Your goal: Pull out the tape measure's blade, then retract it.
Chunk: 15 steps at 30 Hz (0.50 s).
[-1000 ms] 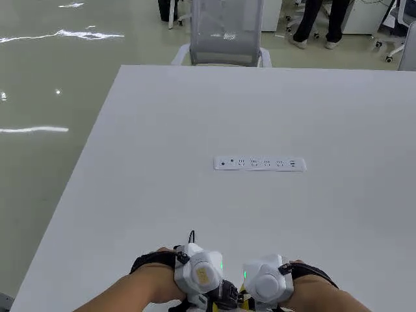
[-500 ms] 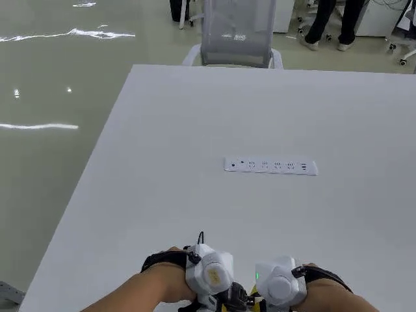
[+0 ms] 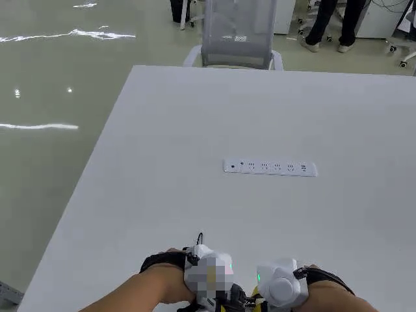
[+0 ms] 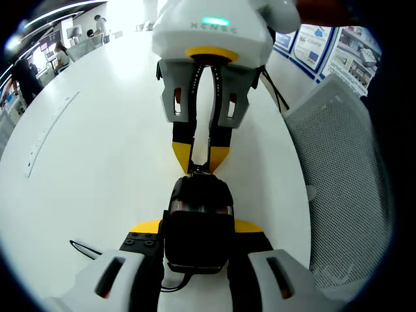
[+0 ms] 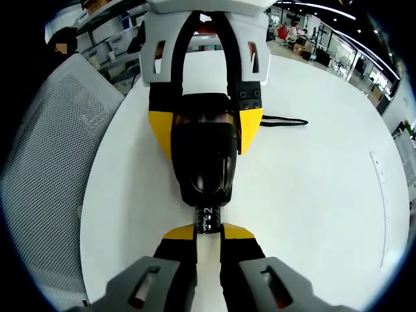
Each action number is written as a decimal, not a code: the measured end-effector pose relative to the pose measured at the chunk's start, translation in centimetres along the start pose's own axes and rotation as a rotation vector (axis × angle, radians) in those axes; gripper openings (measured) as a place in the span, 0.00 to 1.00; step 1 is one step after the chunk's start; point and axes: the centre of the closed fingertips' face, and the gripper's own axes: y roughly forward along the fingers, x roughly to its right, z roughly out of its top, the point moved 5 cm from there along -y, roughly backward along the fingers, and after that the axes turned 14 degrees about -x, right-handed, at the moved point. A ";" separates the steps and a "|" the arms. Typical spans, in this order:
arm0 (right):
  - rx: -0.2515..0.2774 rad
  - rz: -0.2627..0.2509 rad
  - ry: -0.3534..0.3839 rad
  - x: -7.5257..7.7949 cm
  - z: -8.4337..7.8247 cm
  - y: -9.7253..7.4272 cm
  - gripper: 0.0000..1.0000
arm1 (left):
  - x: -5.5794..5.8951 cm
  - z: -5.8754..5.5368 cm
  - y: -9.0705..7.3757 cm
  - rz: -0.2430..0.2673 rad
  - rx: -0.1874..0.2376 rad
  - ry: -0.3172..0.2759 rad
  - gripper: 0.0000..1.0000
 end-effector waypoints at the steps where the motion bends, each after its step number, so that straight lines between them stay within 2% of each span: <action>1: -0.001 0.000 -0.001 0.0 0.0 0.0 0.11 | 0.0 0.0 0.0 0.002 0.000 0.002 0.33; 8: -0.005 0.005 0.003 0.0 -0.5 -0.2 0.11 | 0.0 0.1 0.1 0.000 -0.002 0.003 0.34; 15: -0.011 0.006 0.009 0.0 -1.7 -0.5 0.11 | -0.1 0.1 0.1 -0.001 -0.006 0.000 0.34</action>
